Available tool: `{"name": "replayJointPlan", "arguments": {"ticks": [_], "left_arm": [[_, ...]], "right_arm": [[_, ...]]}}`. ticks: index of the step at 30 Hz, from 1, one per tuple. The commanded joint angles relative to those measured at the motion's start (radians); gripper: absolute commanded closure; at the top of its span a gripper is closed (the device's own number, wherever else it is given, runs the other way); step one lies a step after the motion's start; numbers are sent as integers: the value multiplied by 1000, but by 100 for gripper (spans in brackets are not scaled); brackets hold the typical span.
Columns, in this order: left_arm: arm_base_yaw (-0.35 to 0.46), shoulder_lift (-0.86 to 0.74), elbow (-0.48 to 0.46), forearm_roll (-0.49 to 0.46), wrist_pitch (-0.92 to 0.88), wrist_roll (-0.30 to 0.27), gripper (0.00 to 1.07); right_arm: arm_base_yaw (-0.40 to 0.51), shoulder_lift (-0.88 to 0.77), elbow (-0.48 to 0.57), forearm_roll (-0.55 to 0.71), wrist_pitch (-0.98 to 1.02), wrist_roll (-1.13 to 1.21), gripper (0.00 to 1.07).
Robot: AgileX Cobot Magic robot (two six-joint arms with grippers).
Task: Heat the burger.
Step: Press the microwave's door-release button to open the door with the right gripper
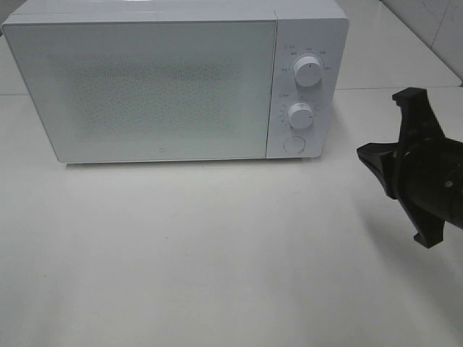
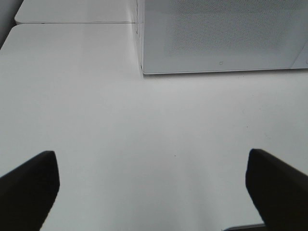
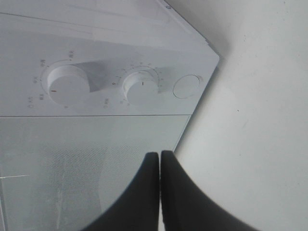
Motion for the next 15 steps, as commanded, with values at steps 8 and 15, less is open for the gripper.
{"name": "replayJointPlan", "arguments": {"ticks": [8, 15], "left_arm": [[4, -3, 0, -5, -4, 4, 9], [4, -3, 0, -5, -4, 4, 9]], "right_arm": [[143, 189, -2, 145, -211, 117, 107], [155, 295, -62, 163, -228, 166, 107]]}}
